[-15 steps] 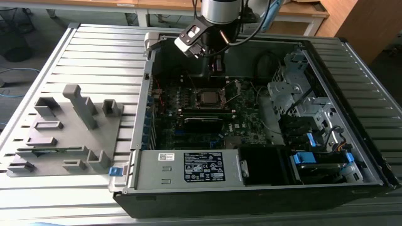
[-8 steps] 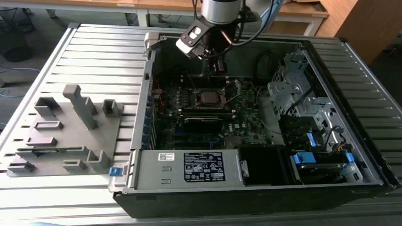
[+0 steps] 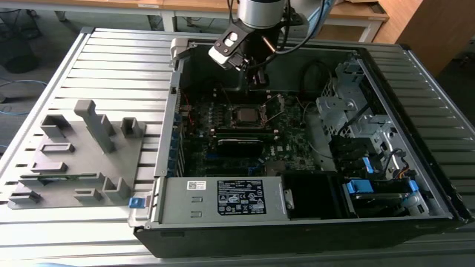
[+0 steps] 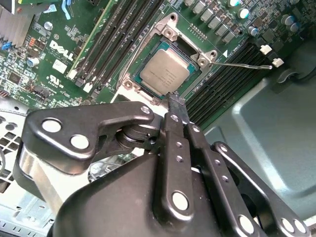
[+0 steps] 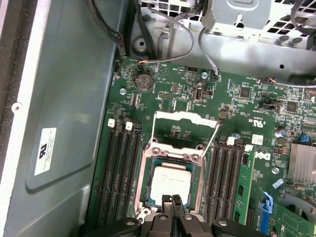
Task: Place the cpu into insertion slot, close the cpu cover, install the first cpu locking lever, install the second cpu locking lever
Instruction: 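Close the cpu cover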
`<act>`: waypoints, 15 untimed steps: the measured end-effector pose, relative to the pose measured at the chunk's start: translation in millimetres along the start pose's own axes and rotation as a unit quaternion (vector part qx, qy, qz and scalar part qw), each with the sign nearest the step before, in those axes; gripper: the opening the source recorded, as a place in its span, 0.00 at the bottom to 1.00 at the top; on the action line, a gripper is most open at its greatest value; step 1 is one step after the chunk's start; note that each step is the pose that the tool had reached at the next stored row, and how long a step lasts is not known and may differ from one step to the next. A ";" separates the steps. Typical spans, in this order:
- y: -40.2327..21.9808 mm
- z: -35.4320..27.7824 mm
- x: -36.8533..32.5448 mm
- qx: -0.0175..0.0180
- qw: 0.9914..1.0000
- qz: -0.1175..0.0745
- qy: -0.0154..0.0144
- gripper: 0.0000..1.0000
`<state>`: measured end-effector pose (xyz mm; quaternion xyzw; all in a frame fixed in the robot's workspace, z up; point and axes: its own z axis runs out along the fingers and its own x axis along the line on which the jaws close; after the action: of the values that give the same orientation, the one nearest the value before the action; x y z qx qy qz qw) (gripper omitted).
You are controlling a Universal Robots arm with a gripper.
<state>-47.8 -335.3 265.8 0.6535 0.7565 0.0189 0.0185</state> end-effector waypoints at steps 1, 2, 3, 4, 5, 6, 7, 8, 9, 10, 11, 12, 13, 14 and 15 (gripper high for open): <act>0.0 0.0 0.0 0.000 1.000 0.000 0.000 0.11; 0.0 0.0 0.0 0.000 1.000 0.000 0.000 0.11; 0.0 0.0 0.0 0.000 1.000 -0.002 0.000 0.11; 0.0 0.0 0.0 0.000 1.000 -0.005 0.000 0.11; 0.0 0.0 0.0 0.000 1.000 -0.009 0.000 0.11; 0.0 0.0 0.0 0.000 1.000 -0.013 0.001 0.11; 0.0 0.0 0.0 0.000 1.000 -0.019 0.001 0.11; 0.0 0.0 0.0 0.000 1.000 -0.024 0.001 0.11; 0.0 0.0 0.0 0.000 1.000 -0.030 0.002 0.11; 0.0 0.0 0.0 0.000 0.999 -0.036 0.002 0.11; 0.0 0.0 0.0 0.000 0.999 -0.042 0.002 0.11; 0.0 0.0 0.0 0.000 0.999 -0.048 0.003 0.11; 0.0 0.0 0.0 0.000 0.999 -0.054 0.003 0.11; 0.0 0.0 0.0 0.000 0.998 -0.058 0.003 0.11; 0.0 0.0 0.0 0.000 0.998 -0.063 0.003 0.11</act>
<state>-47.8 -335.3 265.8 0.6045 0.7962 0.0200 0.0172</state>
